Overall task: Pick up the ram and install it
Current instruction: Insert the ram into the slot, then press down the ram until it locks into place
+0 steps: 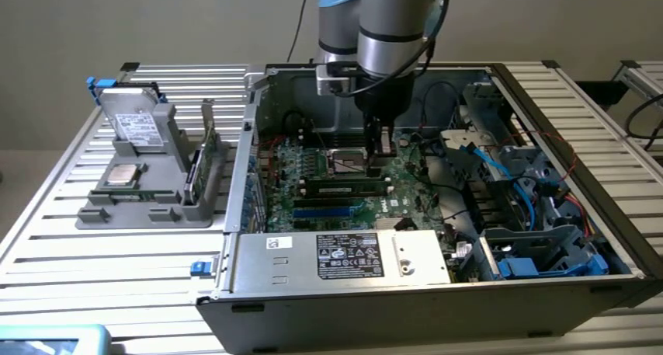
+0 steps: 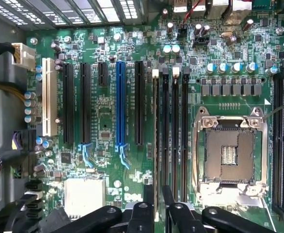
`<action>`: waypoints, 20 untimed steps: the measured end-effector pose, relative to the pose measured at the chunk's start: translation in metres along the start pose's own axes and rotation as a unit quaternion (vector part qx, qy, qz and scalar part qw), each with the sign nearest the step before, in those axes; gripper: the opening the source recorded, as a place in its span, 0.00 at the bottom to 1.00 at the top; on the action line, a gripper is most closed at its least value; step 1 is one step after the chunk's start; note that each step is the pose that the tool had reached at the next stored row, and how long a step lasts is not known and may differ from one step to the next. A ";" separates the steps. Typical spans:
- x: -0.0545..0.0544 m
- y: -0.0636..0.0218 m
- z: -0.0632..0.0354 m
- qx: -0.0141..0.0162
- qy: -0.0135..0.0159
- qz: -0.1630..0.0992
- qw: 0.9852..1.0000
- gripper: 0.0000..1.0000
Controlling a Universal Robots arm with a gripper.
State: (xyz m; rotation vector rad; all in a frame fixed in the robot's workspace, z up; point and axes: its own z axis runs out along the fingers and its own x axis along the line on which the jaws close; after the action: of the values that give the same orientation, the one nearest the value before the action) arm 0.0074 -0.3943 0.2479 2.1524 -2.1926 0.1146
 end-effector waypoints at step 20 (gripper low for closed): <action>0.000 -0.0089 -0.0015 -0.006 -0.001 -0.001 1.000 0.11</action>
State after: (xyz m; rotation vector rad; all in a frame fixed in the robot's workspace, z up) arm 0.0163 -0.3947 0.2495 2.1485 -2.1873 0.0991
